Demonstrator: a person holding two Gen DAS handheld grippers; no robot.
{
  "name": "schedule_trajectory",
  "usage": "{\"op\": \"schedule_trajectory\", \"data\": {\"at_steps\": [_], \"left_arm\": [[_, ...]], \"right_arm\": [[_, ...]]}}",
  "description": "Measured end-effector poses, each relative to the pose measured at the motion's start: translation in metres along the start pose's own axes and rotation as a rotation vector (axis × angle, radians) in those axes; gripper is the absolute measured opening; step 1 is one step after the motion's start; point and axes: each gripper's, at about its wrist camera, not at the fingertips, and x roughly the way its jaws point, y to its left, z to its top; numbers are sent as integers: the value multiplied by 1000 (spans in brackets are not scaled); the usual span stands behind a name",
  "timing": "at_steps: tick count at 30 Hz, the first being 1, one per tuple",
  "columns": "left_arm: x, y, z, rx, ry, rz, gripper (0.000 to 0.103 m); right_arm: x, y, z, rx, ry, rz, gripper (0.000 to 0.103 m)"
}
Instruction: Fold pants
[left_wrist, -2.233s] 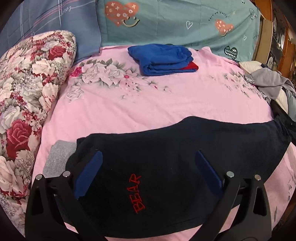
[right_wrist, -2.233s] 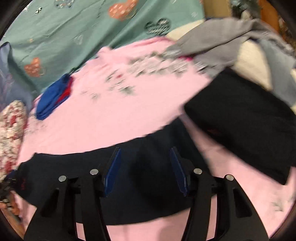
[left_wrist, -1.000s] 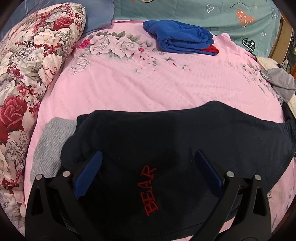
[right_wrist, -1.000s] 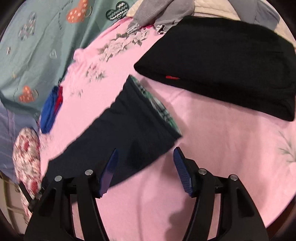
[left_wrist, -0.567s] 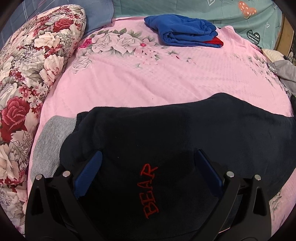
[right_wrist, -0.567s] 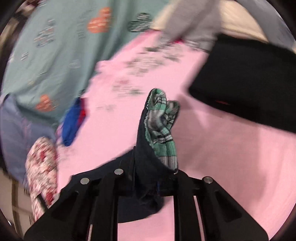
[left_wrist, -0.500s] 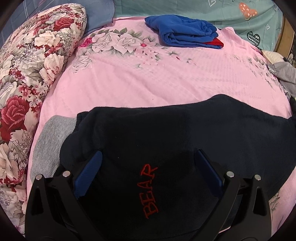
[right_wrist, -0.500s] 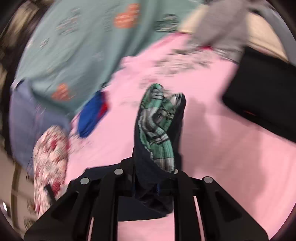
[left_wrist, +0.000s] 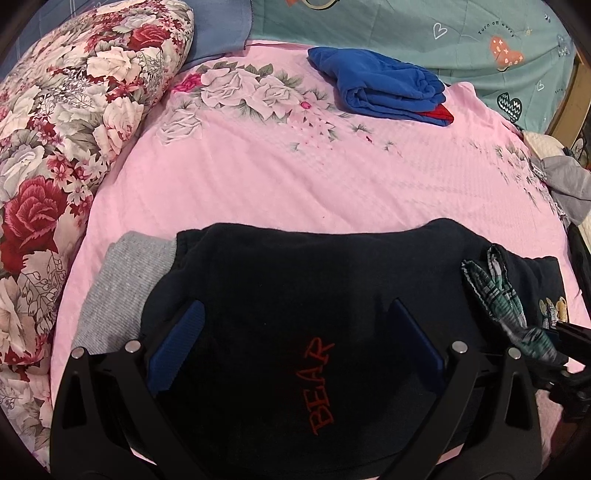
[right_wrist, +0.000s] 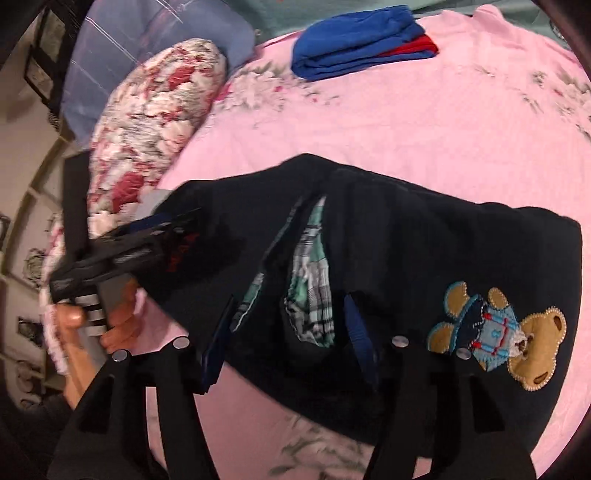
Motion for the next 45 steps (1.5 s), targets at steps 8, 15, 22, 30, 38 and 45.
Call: {"op": "schedule_trajectory", "data": {"at_steps": [8,15,22,30,38,45], "left_arm": [[-18,-23,-1,55,-59,-53,101],[-34,-98,7,151,-39,-193,101],[-8,-152,-2,183,73,-235,101],[9,-127,-22,201,145,-121,101],[-6,-95,-24,120,114,-113,101],[7,-92,-26,107,138,-66,101]], "right_arm": [[-94,-76,9,171,-236,-61,18],[-68,-127,26,271,-222,-102,16],[-81,-129,11,267,-270,-113,12],[-72,-109,-39,180,-109,-50,18],[-96,-106,-17,209,-256,-165,20],[-75,-131,7,309,-259,-193,29]]}}
